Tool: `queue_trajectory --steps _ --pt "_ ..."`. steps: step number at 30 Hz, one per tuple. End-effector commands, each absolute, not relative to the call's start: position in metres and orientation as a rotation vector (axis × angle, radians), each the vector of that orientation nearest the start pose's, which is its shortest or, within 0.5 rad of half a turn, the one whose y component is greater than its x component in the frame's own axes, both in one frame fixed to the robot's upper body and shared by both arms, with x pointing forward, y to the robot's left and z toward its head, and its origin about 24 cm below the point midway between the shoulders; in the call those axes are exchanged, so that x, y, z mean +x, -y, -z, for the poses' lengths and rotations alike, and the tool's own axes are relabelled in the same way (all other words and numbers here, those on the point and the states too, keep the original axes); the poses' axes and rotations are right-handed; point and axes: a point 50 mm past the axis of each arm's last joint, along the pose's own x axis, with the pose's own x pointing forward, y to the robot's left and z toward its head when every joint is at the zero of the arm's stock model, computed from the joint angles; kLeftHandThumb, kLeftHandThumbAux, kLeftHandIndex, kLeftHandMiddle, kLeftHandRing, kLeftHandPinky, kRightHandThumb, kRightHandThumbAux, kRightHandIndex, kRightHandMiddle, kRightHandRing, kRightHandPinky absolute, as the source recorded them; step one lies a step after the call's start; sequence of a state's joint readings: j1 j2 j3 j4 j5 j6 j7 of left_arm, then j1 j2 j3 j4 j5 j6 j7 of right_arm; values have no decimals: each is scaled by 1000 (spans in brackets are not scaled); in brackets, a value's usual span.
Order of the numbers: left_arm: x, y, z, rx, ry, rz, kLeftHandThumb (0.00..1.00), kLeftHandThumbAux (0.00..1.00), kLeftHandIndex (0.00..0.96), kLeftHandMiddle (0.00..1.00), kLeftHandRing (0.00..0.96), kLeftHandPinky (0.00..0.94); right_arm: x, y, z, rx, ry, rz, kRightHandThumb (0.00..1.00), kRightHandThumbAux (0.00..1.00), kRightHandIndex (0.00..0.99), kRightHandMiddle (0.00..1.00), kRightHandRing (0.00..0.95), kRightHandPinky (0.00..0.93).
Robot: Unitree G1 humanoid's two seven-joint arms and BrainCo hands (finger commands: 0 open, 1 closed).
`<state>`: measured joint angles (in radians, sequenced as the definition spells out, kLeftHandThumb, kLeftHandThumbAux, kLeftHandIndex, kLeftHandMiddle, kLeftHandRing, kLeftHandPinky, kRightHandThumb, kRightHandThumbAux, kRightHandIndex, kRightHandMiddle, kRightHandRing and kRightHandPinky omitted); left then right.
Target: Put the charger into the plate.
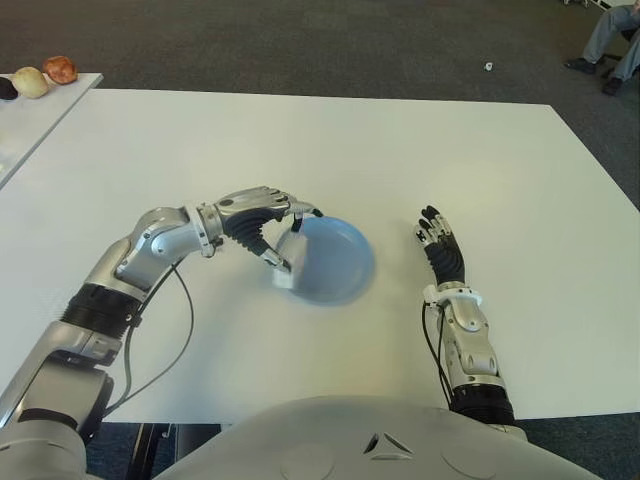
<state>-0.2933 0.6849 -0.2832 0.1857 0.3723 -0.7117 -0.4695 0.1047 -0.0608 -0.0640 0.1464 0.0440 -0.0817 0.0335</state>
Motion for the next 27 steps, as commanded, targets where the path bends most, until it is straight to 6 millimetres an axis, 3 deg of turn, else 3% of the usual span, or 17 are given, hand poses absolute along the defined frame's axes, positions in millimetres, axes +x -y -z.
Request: queue_trajectory --steps 1,27 --pt "265 -166 -99 1206 456 997 266 180 1 1 1 1 220 181 17 -10 -215 58 0 553 32 96 50 17" --pt "267 -173 -105 1192 410 996 224 163 0 0 0 0 219 179 21 -17 -208 31 0 573 41 130 84 50"
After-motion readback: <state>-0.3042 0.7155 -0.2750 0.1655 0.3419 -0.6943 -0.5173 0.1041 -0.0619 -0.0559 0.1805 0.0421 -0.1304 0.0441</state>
